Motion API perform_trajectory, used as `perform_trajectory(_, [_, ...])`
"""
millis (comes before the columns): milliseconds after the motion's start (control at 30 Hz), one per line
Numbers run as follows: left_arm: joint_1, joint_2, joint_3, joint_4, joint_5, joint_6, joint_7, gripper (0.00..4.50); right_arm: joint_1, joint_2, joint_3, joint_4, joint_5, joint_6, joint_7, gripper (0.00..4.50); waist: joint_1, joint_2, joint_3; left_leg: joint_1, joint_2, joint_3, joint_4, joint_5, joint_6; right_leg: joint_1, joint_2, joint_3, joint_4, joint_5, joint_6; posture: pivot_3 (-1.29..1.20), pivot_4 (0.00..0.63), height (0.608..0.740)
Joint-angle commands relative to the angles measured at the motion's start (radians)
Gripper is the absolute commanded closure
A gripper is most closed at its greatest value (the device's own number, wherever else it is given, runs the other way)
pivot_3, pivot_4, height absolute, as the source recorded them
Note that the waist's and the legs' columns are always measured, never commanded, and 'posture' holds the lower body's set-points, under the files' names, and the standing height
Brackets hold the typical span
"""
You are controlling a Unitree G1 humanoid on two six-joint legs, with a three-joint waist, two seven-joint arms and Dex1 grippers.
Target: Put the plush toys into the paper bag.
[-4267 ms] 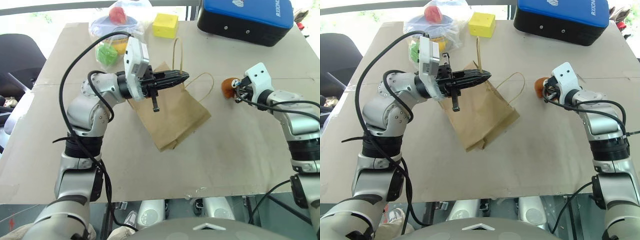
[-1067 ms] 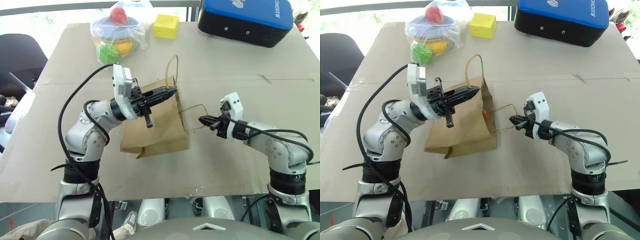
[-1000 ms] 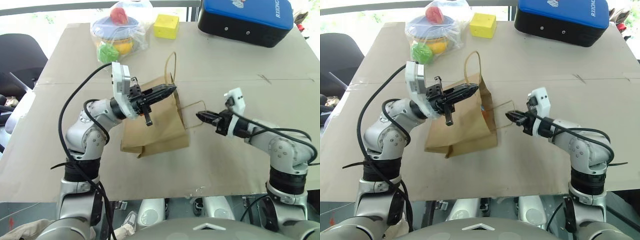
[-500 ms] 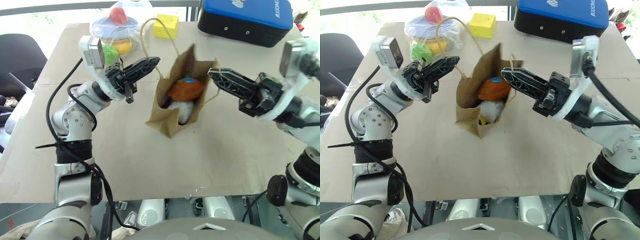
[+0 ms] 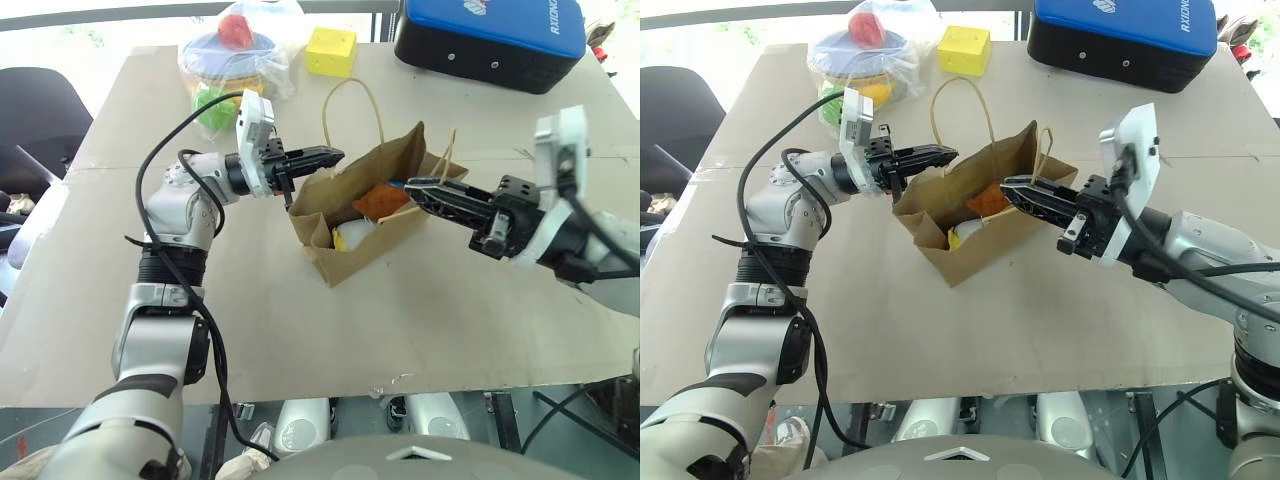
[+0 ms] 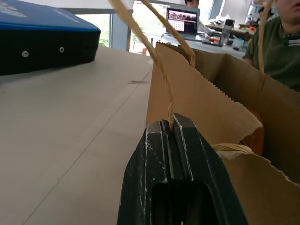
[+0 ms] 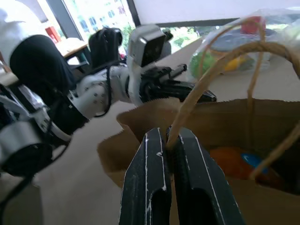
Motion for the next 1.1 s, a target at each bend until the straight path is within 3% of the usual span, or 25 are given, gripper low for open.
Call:
perform_trajectory(33, [-0.033, 0.024, 0.030, 0.023, 0.023, -0.051, -0.022, 3.79, -0.002, -0.033, -0.008, -0.033, -0.066, -0.053, 0.089, 3.63, 0.001, 0.000, 0.000, 0.000, 0.000, 0.000, 0.000, 0.000, 0.000, 0.000, 0.000, 0.000, 0.000, 0.000, 0.000, 0.00, 0.150, 0.733])
perform_trajectory(167, [-0.023, 0.039, 0.081, -0.012, -0.049, 0.023, -0.047, 2.18, -0.015, -0.077, -0.025, -0.048, -0.132, -0.079, 0.109, 1.82, 0.000, 0.000, 0.000, 0.000, 0.000, 0.000, 0.000, 0.000, 0.000, 0.000, -0.001, 0.000, 0.000, 0.000, 0.000, 0.00, 0.150, 0.733])
perform_trajectory(267, [0.023, 0.070, 0.120, -0.090, -0.127, 0.149, -0.065, 0.98, 0.007, -0.153, -0.074, -0.072, -0.063, -0.064, 0.155, 0.63, -0.001, 0.000, 0.000, -0.001, 0.000, 0.000, 0.000, 0.000, 0.000, 0.000, -0.001, 0.000, 0.000, 0.000, 0.000, 0.00, 0.150, 0.733])
perform_trajectory(300, [0.042, 0.086, 0.129, -0.117, -0.146, 0.191, -0.068, 0.33, 0.021, -0.186, -0.094, -0.083, -0.028, -0.056, 0.175, 0.60, -0.001, 0.000, 0.000, 0.000, 0.000, 0.000, 0.000, 0.000, 0.000, 0.000, -0.001, 0.000, 0.000, 0.000, 0.000, 0.00, 0.150, 0.733])
perform_trajectory(333, [0.063, 0.108, 0.142, -0.141, -0.169, 0.235, -0.073, 0.02, 0.034, -0.214, -0.117, -0.087, 0.005, -0.054, 0.184, 0.60, -0.001, 0.000, 0.000, -0.001, 0.000, -0.001, 0.000, 0.000, 0.000, 0.000, -0.002, -0.001, -0.001, 0.000, 0.000, 0.00, 0.150, 0.733])
perform_trajectory(633, [0.313, 0.244, 0.240, -0.381, -0.348, 0.486, -0.110, 0.02, 0.209, -0.327, -0.251, -0.095, 0.100, -0.069, 0.207, 0.60, 0.002, 0.000, 0.000, 0.000, 0.001, -0.002, 0.000, 0.000, 0.000, 0.001, -0.003, -0.002, 0.000, 0.000, 0.000, 0.00, 0.150, 0.733])
perform_trajectory(733, [0.380, 0.249, 0.239, -0.443, -0.358, 0.492, -0.105, 0.00, 0.265, -0.320, -0.136, -0.137, -0.033, -0.078, 0.269, 1.96, 0.005, 0.000, 0.000, 0.000, 0.000, -0.002, 0.000, 0.000, 0.000, 0.002, -0.004, -0.003, 0.000, 0.000, 0.000, 0.00, 0.150, 0.733])
perform_trajectory(900, [0.430, 0.218, 0.192, -0.505, -0.303, 0.410, -0.089, 0.00, 0.234, -0.265, 0.222, -0.099, -0.469, -0.205, 0.415, 4.28, 0.004, -0.001, 0.000, 0.001, 0.000, -0.002, 0.000, 0.000, 0.000, 0.002, -0.003, -0.002, 0.001, 0.000, 0.000, 0.00, 0.150, 0.733])
perform_trajectory(967, [0.437, 0.208, 0.182, -0.513, -0.294, 0.389, -0.085, 0.00, 0.221, -0.241, 0.296, -0.061, -0.573, -0.256, 0.463, 4.43, 0.006, -0.001, 0.000, 0.001, 0.000, -0.002, 0.000, 0.000, 0.000, 0.001, -0.003, -0.002, 0.001, 0.000, 0.000, 0.00, 0.150, 0.733])
perform_trajectory(1100, [0.481, 0.214, 0.155, -0.540, -0.269, 0.348, -0.105, 0.00, 0.109, -0.089, 0.435, 0.082, -0.732, -0.347, 0.514, 4.43, -0.002, -0.001, 0.000, 0.001, 0.000, -0.002, 0.000, 0.000, 0.000, 0.001, -0.001, -0.001, 0.001, 0.000, 0.000, 0.00, 0.150, 0.733])
